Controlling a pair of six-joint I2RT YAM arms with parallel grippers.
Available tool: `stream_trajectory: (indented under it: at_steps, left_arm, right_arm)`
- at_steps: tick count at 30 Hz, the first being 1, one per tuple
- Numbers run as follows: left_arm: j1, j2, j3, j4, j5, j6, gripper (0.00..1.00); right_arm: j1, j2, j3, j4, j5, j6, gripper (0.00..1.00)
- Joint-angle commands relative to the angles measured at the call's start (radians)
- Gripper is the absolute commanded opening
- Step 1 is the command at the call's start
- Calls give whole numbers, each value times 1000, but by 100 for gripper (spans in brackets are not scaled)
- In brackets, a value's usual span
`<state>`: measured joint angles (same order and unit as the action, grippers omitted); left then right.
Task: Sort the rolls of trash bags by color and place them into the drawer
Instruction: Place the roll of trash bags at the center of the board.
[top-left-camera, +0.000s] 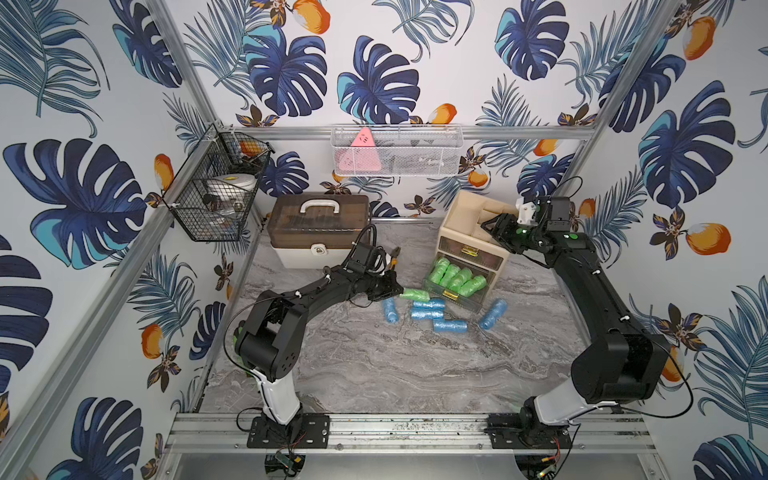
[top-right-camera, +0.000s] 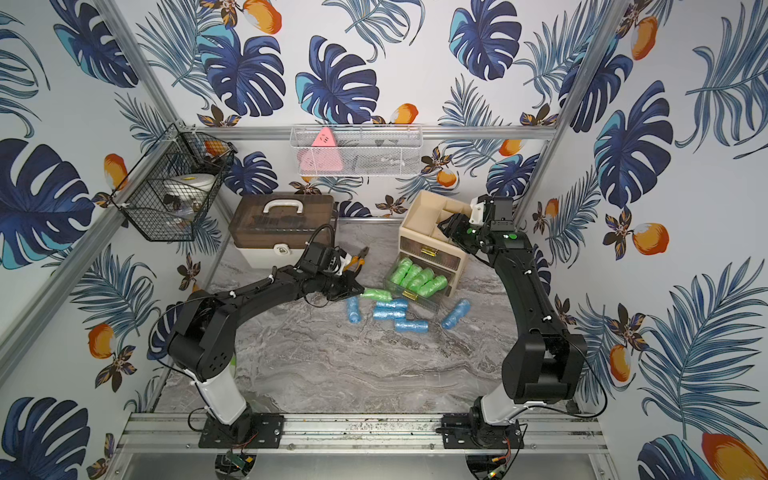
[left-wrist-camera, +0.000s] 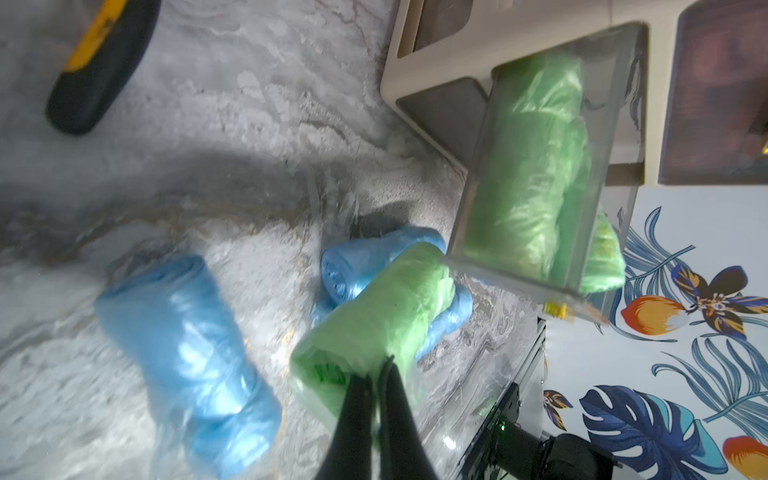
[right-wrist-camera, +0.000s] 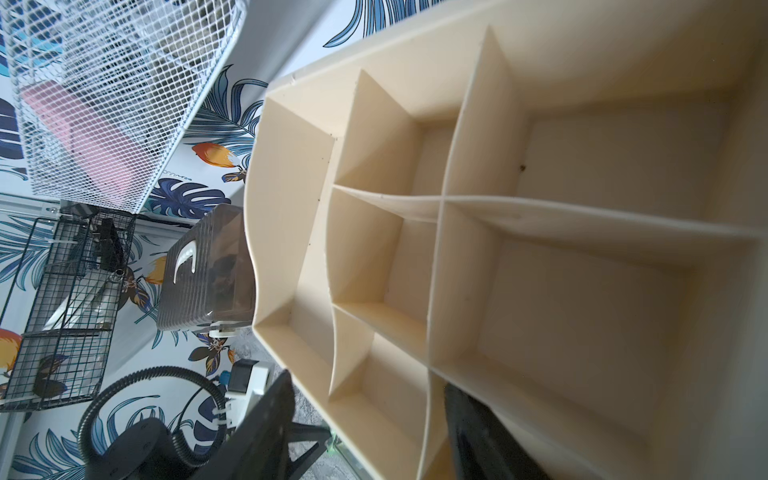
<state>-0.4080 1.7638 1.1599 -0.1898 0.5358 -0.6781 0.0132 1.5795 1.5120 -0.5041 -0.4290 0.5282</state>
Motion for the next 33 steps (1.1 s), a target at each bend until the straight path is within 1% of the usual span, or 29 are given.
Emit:
stream_trajectory:
  at_steps: [1, 4, 6, 9, 10, 11, 13, 17, 19, 22, 26, 33]
  left_arm:
    - [0, -58, -67, -11, -26, 20, 3]
    - [-1, -114, -135, -12, -54, 16, 9]
    - [-3, -135, -164, -13, -62, 15, 21]
    - [-9, -148, -187, -43, -93, 31, 45]
    - [-9, -155, -195, -52, -105, 36, 50]
    - [-12, -162, -202, -59, -117, 39, 52]
    - [-15, -182, -207, -85, -152, 50, 54]
    - [-38, -240, -185, -164, -272, 96, 59]
    - [-57, -253, -144, -214, -335, 134, 59]
    - [-90, -238, -70, -276, -411, 198, 59]
    - [-128, -180, 39, -339, -459, 282, 59]
    - [-198, -50, 230, -434, -447, 447, 60]
  right_arm:
    - [1, 10, -1, -27, 14, 3, 60]
    - [2, 8, -7, -24, 12, 6, 60]
    - [2, 8, -9, -19, 12, 5, 60]
    - [1, 10, -9, -18, 8, 7, 60]
    - [1, 9, -9, -18, 7, 6, 60]
    - [1, 9, -9, -17, 7, 6, 60]
    - [2, 8, -9, -17, 9, 5, 60]
    - [2, 8, -5, -22, 9, 1, 60]
    - [1, 5, -11, -16, 9, 2, 60]
    - [1, 7, -10, -15, 7, 3, 61]
    - [1, 10, -7, -14, 3, 3, 61]
    - [2, 16, -11, -5, -13, 15, 61]
